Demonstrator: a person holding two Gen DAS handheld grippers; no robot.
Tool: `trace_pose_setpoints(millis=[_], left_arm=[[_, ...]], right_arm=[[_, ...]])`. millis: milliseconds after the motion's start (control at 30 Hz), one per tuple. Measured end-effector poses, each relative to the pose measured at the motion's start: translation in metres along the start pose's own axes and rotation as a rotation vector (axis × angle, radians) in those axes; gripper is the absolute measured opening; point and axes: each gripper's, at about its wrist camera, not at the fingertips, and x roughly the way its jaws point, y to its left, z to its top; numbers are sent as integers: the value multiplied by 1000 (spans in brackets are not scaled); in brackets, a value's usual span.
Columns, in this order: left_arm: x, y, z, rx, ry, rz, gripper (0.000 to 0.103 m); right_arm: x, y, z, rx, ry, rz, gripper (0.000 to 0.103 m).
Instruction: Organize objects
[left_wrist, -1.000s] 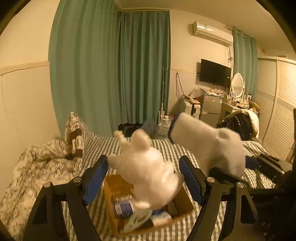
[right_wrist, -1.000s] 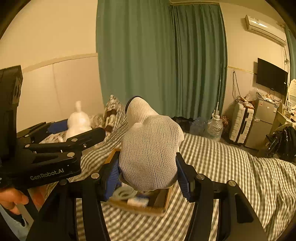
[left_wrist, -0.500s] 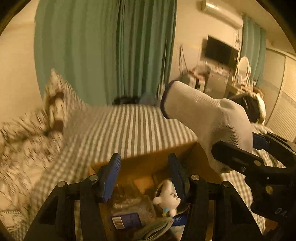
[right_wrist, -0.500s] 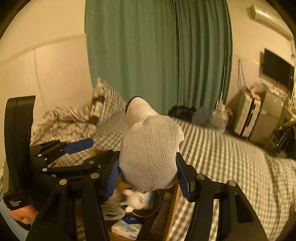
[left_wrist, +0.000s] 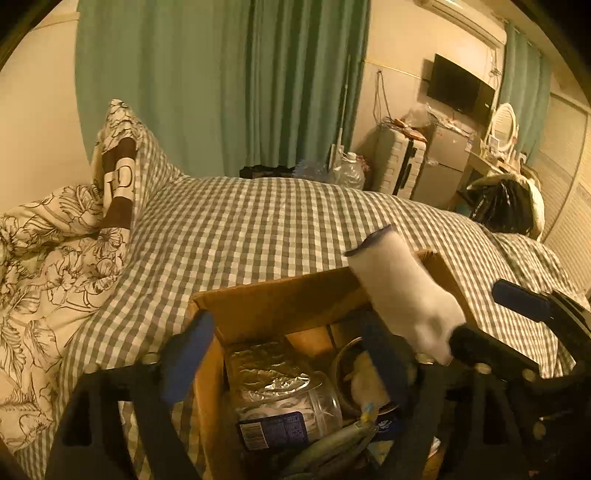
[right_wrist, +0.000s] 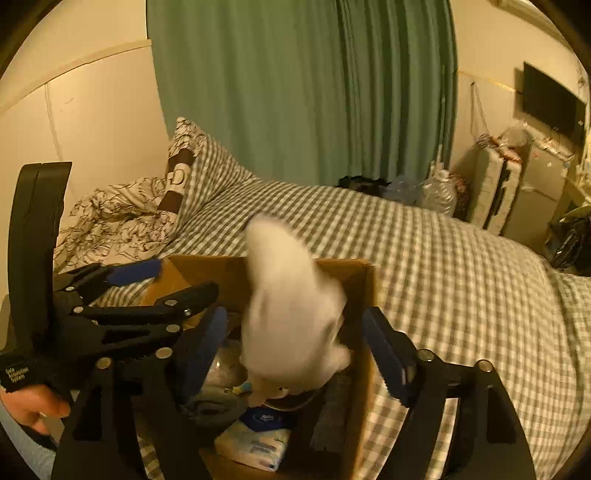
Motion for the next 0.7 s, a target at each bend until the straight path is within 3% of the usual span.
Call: trace_pose_setpoints(millis=[100,300,367,433,567,700], left_arm=[[-2,0,1,-6,-2,7,94],[-9,-8,5,7,-17,17,96],[-20,-14,4,19,-40,26,103],[-31,-17,3,22,-53,38,103],[-64,-26,1,26,-84,55,103],[-110,-33,2,12,-165,98,103]], right_arm=[[-16,-2,1,9,-26,10,94],[-33,-10,4,14,-52,-47,95],[-37,-14,6,32,-53,-47,95],[-46,-17,9,44,-63,-50,95],[-77,-19,17,44,-110,-49,103],[-117,-14,25,24,-178,-56,103]])
